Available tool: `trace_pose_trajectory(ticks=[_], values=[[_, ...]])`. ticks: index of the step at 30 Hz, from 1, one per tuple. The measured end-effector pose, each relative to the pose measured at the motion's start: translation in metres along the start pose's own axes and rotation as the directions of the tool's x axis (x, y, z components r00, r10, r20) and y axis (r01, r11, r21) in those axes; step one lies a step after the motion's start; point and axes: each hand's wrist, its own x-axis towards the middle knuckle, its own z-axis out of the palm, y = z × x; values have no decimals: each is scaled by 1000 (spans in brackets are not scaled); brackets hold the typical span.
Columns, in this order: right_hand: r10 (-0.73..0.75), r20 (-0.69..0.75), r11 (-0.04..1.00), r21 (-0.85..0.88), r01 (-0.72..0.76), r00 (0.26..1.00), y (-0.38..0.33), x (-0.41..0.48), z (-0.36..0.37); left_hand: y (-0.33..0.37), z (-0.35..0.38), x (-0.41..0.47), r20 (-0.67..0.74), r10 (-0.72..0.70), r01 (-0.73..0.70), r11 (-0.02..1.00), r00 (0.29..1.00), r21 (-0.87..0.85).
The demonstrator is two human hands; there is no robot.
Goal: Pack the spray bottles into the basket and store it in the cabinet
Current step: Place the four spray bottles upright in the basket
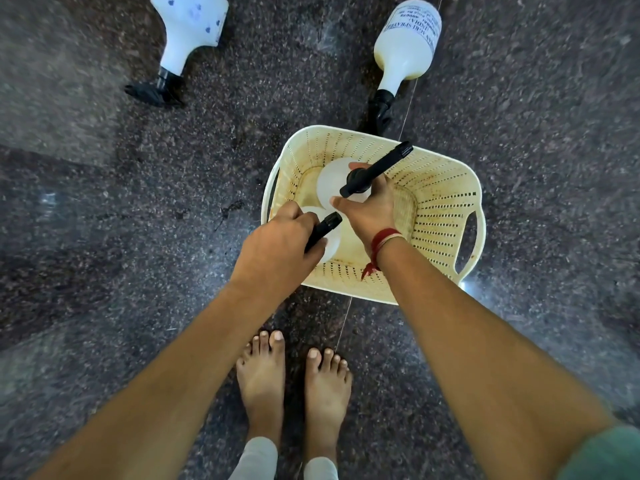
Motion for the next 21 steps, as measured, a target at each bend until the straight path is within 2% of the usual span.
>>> trace_pose_trajectory(ticks=[2,3,5,8,11,13,15,17,18,19,21], values=[[47,57,999,-10,-46,997,0,-2,-12,-2,-8,-3,-59,47,-40,992,997,122],[43,38,999,-36,-41,998,-2,-4,-20,-3,-13,-4,-125,83,-64,986,989,152],[-10,-95,997,-80,3,995,-6,-12,-40,-2,-24,-1,-282,140,-98,983,949,157],[-169,-322,985,-38,166,932,-32,-12,-68,-1,-38,23,-440,153,-118,987,885,105],[-341,-352,940,-104,326,872,-68,22,-83,1,-48,58,-445,112,-98,994,889,53],[-393,-263,910,-251,330,881,-86,54,-84,-1,-52,79,-350,79,-72,997,933,34],[-406,-73,821,-468,329,911,-94,86,-79,-6,-50,99,-161,80,-74,996,984,44],[-321,234,667,-631,395,918,-94,117,-70,-13,-44,120,80,120,-131,982,990,138],[-221,379,577,-692,433,899,-91,130,-66,-16,-42,131,198,136,-173,967,971,188],[-108,480,467,-748,471,870,-88,142,-61,-18,-42,141,296,140,-210,953,945,219],[29,564,230,-808,543,826,-80,160,-55,-18,-45,157,407,142,-260,932,902,253]])
